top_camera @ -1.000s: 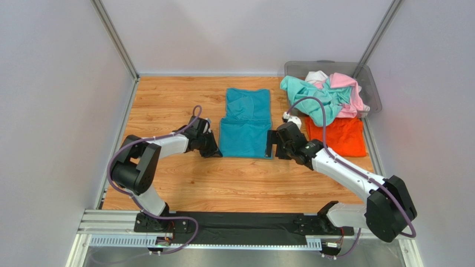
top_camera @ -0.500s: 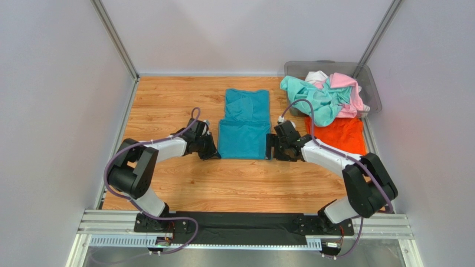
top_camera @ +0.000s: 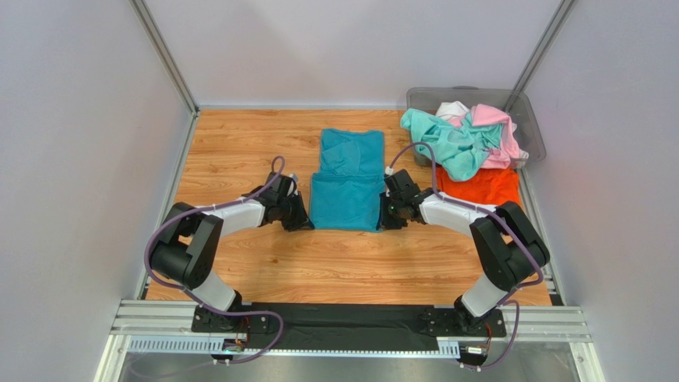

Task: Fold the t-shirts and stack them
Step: Fold the tshirt

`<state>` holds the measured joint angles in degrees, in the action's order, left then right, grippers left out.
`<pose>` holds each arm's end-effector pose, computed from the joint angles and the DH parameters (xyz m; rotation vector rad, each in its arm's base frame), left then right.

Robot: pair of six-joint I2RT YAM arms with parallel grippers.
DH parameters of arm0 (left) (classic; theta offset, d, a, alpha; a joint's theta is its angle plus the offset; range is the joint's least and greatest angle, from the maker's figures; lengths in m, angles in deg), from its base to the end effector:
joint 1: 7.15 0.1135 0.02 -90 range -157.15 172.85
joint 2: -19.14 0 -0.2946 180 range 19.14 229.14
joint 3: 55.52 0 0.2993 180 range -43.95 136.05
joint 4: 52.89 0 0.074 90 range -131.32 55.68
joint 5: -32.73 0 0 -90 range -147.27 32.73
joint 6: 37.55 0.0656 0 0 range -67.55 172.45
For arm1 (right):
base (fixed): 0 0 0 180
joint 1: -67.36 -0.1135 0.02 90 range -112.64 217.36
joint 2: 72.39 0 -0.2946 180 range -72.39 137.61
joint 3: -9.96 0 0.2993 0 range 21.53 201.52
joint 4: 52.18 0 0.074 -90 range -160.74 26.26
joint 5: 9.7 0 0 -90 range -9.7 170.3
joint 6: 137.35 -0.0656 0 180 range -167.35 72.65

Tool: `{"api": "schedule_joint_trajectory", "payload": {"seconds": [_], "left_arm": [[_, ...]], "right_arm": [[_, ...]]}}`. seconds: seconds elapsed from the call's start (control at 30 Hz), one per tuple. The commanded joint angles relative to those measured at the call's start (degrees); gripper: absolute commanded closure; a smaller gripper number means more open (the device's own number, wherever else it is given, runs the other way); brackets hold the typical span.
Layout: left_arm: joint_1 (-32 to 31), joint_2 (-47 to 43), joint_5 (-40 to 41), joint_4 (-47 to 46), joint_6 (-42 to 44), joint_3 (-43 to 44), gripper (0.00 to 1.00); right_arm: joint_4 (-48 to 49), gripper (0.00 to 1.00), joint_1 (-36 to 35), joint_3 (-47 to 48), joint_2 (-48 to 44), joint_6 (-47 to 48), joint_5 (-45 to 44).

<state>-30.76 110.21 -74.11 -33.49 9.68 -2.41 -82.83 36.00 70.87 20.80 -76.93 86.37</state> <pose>0.2996 -0.1517 0.1088 -0.3363 2.7005 -0.7726 0.2976 0.1895 0.1238 -0.0778 2.7496 0.4614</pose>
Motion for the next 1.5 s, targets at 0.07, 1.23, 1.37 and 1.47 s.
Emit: {"api": "schedule_joint_trajectory", "payload": {"seconds": [0.07,1.23,1.37,1.47], "left_arm": [[0.0,-3.9,4.4,4.6,1.4,-3.3,1.00],[-5.4,-59.5,16.8,33.7,-1.4,1.5,1.00],[-5.4,-55.0,16.8,29.0,-1.1,2.1,1.00],[-5.4,-51.1,18.8,24.5,-0.7,2.4,1.00]], "right_arm": [[-0.5,0.94,-1.3,-0.9,-2.6,-0.9,4.1],[-13.4,1.00,-20.6,-4.6,-41.3,-17.2,24.4],[-13.5,1.00,-14.9,-5.2,-41.9,-14.7,25.0],[-12.5,1.00,-10.0,-5.1,-42.3,-12.8,25.0]]}}
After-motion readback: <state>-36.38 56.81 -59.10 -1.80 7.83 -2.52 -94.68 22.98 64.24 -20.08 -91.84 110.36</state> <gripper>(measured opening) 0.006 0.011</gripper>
